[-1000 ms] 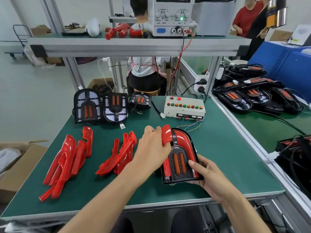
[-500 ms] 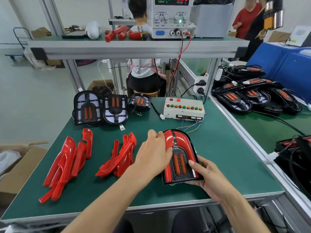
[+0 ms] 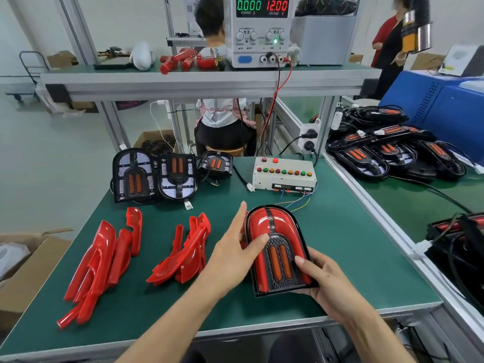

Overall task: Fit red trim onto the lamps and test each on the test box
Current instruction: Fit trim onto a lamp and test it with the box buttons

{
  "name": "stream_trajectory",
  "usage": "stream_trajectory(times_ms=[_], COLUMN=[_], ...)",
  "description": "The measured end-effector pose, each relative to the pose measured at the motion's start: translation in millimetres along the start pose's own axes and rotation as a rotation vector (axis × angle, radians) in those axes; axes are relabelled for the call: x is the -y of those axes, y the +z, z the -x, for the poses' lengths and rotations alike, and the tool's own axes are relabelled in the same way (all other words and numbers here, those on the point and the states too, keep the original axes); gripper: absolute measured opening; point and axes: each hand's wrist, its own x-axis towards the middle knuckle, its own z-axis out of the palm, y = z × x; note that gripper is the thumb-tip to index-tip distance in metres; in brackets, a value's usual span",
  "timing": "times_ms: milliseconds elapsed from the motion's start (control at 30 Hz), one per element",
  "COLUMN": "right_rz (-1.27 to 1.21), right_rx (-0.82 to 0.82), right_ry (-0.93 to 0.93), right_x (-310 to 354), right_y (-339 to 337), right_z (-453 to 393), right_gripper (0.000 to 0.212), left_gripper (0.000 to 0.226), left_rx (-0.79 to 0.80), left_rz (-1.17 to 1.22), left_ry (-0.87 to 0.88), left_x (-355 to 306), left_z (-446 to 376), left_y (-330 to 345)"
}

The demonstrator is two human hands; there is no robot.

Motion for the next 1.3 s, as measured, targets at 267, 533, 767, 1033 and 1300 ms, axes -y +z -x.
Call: stream_trajectory(times_ms=[267, 533, 767, 1033, 1300], right_rz=[-0.004, -0.268, -0.231, -0.042, 0.044], right_rx=[-0.052, -0.247, -0.323, -0.5, -0.489], right_ry=[-0.033, -0.214, -0.237, -0.316, -0.363], right_x=[0, -12, -34, -44, -51], right_y=[5, 31, 53, 50, 48], right_z=[-2, -7, -5, -9, -12], right_gripper=[0.046, 0.053, 0.051, 0.07, 0.078], left_gripper=[0.051, 0.053, 0.052, 0.055, 0.061], left_rx=[0.273, 0.054, -0.011, 0.048, 0.127], left_rz=[0.534, 0.795, 0.958, 1.025, 0.99], left_ry=[-0.336, -0.311, -0.266, -0.238, -0.217], left_x=[-3, 9, 11, 20, 24], left_z=[-9, -14, -16, -10, -11], left_y=[-13, 3, 29, 52, 45])
